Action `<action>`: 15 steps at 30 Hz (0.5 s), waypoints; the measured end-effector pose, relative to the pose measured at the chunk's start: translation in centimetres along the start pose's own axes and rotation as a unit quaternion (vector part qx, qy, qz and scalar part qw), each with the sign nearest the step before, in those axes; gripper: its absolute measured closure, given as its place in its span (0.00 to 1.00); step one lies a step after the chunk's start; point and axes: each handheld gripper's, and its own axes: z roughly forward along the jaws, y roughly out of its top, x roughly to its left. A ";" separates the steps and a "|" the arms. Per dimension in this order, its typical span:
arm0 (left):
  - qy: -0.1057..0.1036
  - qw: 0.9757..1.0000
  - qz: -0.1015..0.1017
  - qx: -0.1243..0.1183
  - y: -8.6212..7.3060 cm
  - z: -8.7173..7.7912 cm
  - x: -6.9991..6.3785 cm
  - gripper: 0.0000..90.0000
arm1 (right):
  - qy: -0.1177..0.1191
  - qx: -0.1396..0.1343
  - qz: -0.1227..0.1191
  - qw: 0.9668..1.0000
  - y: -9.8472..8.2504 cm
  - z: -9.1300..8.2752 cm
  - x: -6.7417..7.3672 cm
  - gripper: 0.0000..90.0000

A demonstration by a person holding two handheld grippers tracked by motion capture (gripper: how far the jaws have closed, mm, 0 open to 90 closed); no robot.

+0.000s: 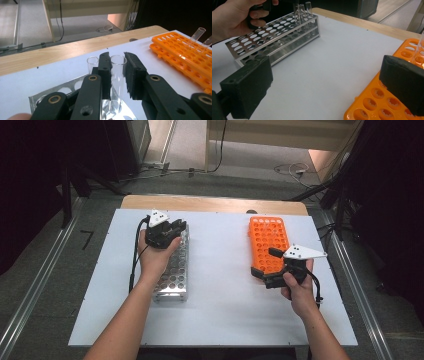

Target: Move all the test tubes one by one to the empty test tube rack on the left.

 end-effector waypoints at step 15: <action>-0.008 0.999 -0.007 0.038 -0.2 0.2 0.2 0.81 | 0.000 0.002 0.004 1.000 -0.1 0.0 -0.1 0.00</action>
